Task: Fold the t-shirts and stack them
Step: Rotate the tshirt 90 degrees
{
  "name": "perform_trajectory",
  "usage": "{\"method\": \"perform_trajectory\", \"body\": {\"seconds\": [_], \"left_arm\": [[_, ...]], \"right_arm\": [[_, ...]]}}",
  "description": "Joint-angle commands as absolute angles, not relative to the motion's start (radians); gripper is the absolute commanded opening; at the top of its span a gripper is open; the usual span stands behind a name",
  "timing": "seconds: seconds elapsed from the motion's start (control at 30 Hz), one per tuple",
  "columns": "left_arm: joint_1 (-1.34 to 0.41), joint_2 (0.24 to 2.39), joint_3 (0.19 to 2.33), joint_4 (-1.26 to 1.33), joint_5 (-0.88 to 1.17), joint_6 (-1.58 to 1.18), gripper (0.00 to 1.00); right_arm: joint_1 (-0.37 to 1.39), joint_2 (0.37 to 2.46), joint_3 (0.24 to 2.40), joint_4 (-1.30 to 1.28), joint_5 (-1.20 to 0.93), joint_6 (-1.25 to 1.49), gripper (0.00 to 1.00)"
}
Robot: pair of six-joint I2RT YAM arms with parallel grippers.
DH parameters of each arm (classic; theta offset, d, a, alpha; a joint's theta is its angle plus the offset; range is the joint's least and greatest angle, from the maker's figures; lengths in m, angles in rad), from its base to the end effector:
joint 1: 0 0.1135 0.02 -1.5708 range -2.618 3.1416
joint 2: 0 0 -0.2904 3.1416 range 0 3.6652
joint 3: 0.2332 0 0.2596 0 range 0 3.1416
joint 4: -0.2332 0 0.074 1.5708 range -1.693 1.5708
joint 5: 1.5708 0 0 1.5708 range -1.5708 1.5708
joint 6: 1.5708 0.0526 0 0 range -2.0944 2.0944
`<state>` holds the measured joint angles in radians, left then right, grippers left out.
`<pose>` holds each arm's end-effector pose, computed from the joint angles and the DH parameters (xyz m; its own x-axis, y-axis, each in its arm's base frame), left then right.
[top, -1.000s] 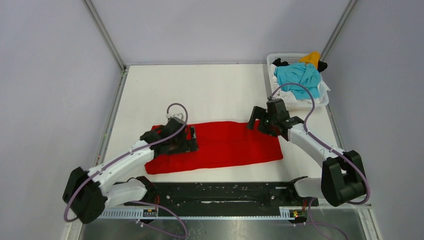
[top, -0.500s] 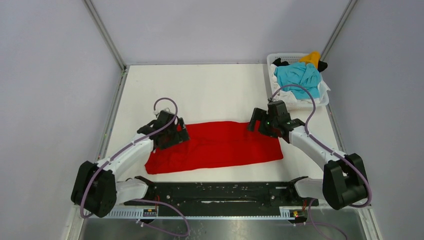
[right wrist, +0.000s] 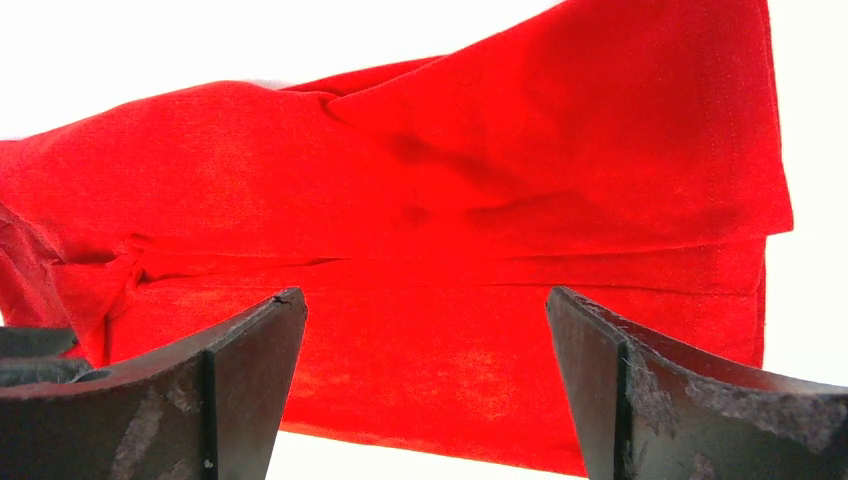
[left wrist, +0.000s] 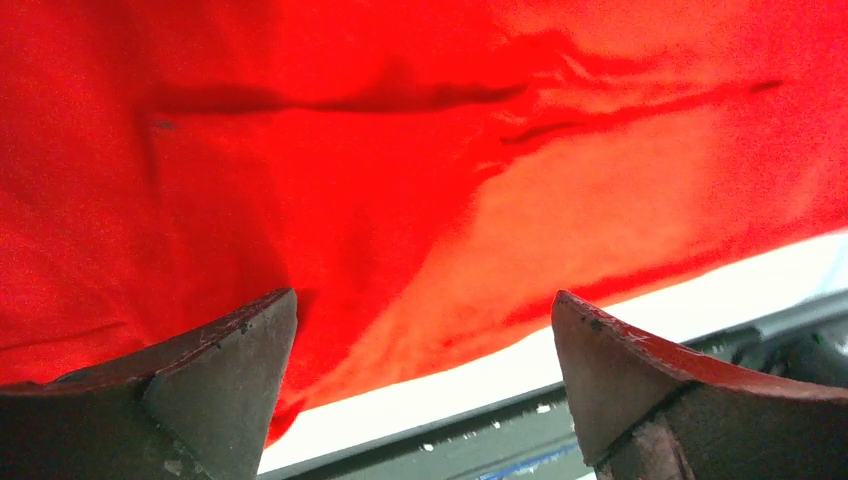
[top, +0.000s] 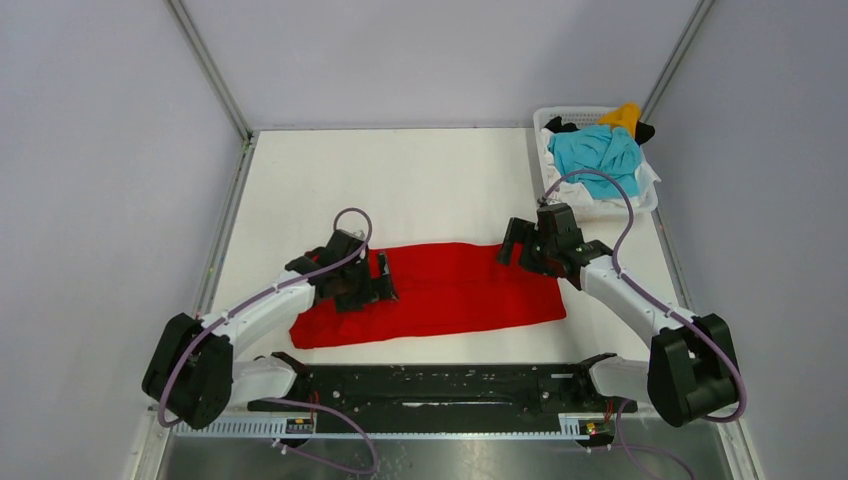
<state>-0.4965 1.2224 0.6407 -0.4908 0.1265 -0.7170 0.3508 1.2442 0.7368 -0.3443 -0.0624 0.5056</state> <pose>0.1948 -0.1131 0.1870 -0.9275 -0.2389 -0.2874 -0.1113 0.9108 -0.3976 0.2431 0.0924 0.2231 -0.8030 0.2209 -0.5536 0.0084 0.9329 0.3601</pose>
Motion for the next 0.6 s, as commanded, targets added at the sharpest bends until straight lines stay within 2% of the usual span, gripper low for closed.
{"method": "perform_trajectory", "body": {"seconds": [0.0, 0.27, 0.47, 0.57], "left_arm": [[-0.568, 1.151, 0.638, -0.456, 0.224, -0.742, 0.99], [-0.678, 1.119, 0.646, -0.478, 0.236, -0.770, 0.99], [-0.673, 0.997, 0.669, -0.658, -0.137, -0.827, 0.99], [-0.612, 0.968, 0.652, -0.663, -0.190, -0.819, 0.99]], "right_arm": [[0.356, 1.211, 0.733, -0.341, -0.039, 0.492, 0.99], [0.356, 1.202, 0.724, -0.337, -0.040, 0.492, 0.99], [0.356, 1.205, 0.724, -0.336, -0.035, 0.489, 1.00], [0.356, 1.206, 0.722, -0.335, -0.033, 0.487, 1.00]]}}
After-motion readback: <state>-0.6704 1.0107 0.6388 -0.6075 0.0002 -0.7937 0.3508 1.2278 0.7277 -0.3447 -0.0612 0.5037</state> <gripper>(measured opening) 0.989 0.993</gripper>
